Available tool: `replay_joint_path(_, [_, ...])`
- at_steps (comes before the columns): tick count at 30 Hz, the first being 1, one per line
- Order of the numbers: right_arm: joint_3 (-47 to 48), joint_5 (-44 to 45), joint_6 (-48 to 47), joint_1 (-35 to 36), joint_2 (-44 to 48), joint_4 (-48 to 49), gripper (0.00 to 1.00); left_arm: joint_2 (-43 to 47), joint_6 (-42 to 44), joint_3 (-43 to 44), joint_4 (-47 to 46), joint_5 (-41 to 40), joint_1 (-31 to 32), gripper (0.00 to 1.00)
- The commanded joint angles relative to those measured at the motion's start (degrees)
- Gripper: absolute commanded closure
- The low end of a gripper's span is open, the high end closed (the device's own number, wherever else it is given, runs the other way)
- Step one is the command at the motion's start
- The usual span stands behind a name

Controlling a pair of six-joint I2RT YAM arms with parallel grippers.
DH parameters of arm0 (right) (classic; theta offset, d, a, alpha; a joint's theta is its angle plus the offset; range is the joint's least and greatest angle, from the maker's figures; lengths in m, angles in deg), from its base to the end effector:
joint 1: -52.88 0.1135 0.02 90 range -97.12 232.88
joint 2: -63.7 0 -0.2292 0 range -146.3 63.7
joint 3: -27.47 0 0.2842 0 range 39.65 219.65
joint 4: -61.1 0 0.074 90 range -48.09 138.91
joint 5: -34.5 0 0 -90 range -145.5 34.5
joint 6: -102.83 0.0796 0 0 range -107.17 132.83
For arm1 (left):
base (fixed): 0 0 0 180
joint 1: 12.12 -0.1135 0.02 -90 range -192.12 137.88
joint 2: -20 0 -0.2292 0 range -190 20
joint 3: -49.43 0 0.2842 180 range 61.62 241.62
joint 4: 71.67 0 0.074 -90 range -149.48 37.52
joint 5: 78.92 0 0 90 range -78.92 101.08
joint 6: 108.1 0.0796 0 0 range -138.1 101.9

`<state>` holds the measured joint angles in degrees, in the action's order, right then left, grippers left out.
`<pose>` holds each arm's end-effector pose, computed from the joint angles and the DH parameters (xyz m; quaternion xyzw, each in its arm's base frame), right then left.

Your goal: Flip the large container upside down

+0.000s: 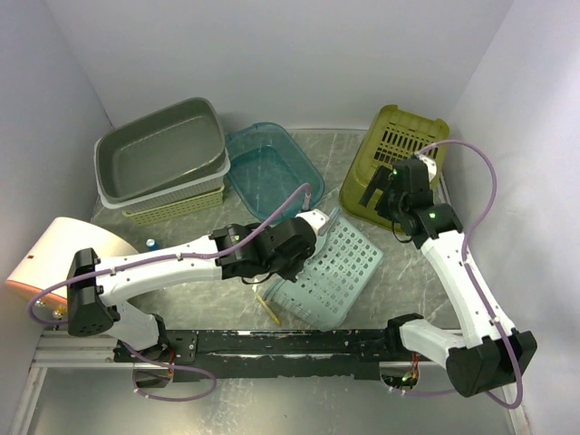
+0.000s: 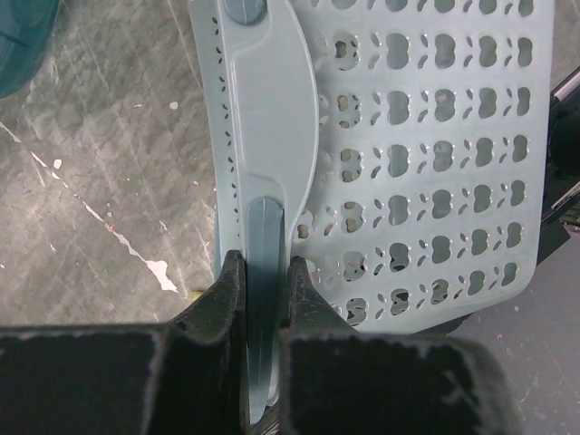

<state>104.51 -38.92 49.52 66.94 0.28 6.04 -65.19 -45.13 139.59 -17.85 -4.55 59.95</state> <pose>0.3027 0.0524 0.2859 0.2351 0.8729 0.0556 0.4240 0.1383 -0.3578 0.2531 0.3111 0.8751 -0.1824 0.3228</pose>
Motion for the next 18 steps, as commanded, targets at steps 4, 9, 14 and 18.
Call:
replay_joint_path(4, [-4.4, -14.7, -0.1, -0.2, 7.2, -2.5, 0.01, 5.1, 0.1, -7.2, -7.0, 8.5, -7.1, 0.93])
replay_joint_path(9, [-4.0, -16.4, 1.4, -0.2, 10.7, -5.5, 0.01, 11.9, -0.7, -16.6, -18.8, 27.7, -19.2, 0.93])
replay_joint_path(14, [-9.7, -28.4, 5.8, -0.4, 14.1, -0.3, 0.0, 13.7, -1.0, -20.4, -22.1, 37.2, -25.6, 0.93])
replay_joint_path(18, [-16.6, -37.1, 11.0, -0.6, 17.0, 8.8, 0.01, 13.5, -1.0, -22.3, -22.3, 38.1, -27.5, 0.93])
